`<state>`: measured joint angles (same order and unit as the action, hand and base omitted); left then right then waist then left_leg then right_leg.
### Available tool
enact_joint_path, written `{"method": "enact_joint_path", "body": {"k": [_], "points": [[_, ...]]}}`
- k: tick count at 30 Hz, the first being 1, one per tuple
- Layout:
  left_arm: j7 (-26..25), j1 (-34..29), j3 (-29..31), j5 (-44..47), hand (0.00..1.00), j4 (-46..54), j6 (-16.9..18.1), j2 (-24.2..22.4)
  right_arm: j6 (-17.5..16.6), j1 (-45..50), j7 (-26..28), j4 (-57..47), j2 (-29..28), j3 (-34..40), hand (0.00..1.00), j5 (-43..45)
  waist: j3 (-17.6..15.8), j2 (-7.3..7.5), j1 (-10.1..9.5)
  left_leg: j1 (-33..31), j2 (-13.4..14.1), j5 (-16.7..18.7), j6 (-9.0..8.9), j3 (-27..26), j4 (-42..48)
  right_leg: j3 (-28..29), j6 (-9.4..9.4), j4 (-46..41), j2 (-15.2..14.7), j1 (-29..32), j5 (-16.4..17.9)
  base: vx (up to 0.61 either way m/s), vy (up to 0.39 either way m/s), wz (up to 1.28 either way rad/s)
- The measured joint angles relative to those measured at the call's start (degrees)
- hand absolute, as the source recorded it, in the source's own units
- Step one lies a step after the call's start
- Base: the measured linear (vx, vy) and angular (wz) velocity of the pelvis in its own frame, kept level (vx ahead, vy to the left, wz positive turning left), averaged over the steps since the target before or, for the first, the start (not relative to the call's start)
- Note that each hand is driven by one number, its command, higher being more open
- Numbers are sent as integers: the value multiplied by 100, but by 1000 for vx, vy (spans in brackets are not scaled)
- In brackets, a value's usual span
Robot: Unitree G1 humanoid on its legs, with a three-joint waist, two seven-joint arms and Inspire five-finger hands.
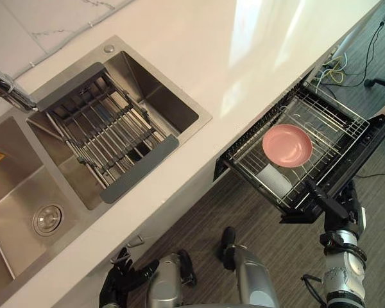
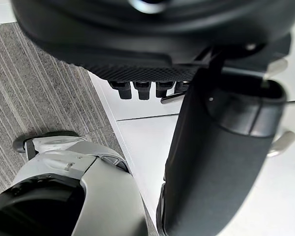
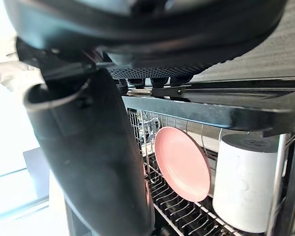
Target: Walk over to the sink, pick up the cup, carry it to the dishwasher, place the cup inside the dishwasher, then close the dishwasher door
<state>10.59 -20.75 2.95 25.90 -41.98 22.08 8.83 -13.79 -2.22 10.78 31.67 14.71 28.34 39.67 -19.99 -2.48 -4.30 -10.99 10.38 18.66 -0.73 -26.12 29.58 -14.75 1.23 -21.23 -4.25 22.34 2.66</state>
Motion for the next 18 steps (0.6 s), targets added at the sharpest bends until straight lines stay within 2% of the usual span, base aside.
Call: {"method": "enact_joint_path", "body": {"k": [4, 8, 13, 14, 18], "points": [[11, 72, -6, 3, 100, 78, 36, 76, 8, -172, 375, 183, 123, -5, 100, 195, -125, 66, -17, -99, 5, 37, 66, 23, 69, -77, 86, -76, -54, 91, 59, -45, -26, 2], [11, 130, -6, 21, 100, 98, 60, 146, 8, -257, 629, 183, 162, -76, 100, 200, -191, 77, -34, -144, 11, 41, 42, 25, 72, -268, 132, -76, -142, 116, 37, -33, -25, -2], [14, 181, -6, 123, 100, 98, 87, 181, 23, -475, 888, 181, 338, -448, 100, 198, -259, 96, -33, -201, 22, -33, 50, 34, 75, -301, 120, -103, -145, 178, -14, -3, -38, 0], [14, 200, -6, 125, 100, 98, 106, 209, 54, -586, 949, 180, 363, -561, 100, 200, -276, 59, -34, -198, 22, -48, 51, 41, 75, -310, 128, -123, -150, 181, -12, -14, -49, 3], [15, 319, -6, 174, 100, 102, 109, 233, 211, -926, 1043, 159, 509, -986, 100, 206, -305, 78, -56, -261, -4, -107, 49, 155, 81, -411, 148, -153, -193, 195, 1, -18, -40, 11]]}}
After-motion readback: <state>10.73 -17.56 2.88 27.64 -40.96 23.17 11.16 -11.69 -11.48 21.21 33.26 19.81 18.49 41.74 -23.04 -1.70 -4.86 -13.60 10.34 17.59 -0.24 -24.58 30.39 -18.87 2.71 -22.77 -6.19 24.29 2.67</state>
